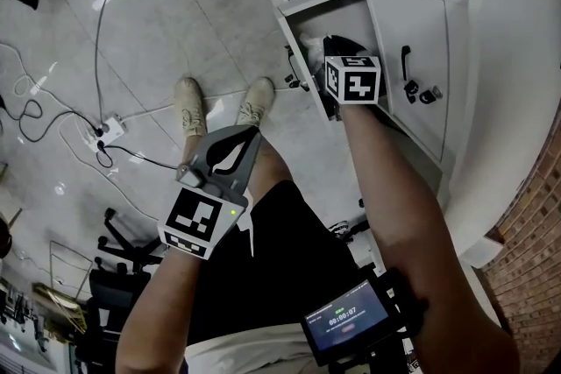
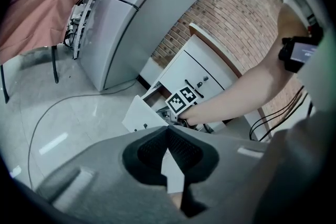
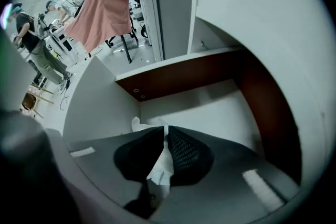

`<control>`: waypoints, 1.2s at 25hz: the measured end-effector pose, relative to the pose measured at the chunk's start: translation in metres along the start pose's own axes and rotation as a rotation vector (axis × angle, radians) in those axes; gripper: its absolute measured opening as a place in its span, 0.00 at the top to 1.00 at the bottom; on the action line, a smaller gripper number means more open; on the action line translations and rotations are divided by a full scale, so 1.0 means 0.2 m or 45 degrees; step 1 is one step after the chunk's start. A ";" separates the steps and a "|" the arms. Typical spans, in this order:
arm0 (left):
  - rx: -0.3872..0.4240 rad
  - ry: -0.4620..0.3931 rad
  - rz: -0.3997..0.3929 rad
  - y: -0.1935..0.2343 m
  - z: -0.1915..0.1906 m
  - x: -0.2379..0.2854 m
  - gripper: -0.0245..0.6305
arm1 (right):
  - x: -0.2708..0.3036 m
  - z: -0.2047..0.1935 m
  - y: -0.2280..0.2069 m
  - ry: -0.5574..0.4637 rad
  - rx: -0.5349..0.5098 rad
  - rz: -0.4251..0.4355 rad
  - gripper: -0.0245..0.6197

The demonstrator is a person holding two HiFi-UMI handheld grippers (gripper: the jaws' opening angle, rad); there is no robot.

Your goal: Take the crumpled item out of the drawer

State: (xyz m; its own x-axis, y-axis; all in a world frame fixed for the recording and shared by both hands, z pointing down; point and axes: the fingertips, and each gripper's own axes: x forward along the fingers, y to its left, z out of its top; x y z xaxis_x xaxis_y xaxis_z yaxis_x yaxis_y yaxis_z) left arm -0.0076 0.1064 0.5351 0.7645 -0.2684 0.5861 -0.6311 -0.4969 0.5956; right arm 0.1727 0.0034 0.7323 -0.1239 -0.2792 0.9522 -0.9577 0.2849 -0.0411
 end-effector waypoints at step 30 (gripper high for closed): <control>0.264 0.057 -0.098 -0.20 0.16 -0.42 0.96 | -0.90 0.17 0.25 -0.384 -0.089 -0.210 0.91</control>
State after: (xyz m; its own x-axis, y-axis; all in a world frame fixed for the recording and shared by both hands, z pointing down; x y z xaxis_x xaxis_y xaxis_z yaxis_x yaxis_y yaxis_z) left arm -0.0436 0.1217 0.4442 0.8000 -0.1883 0.5696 -0.5268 -0.6748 0.5168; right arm 0.1385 0.0373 0.5481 -0.0505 -0.5823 0.8114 -0.9523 0.2728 0.1366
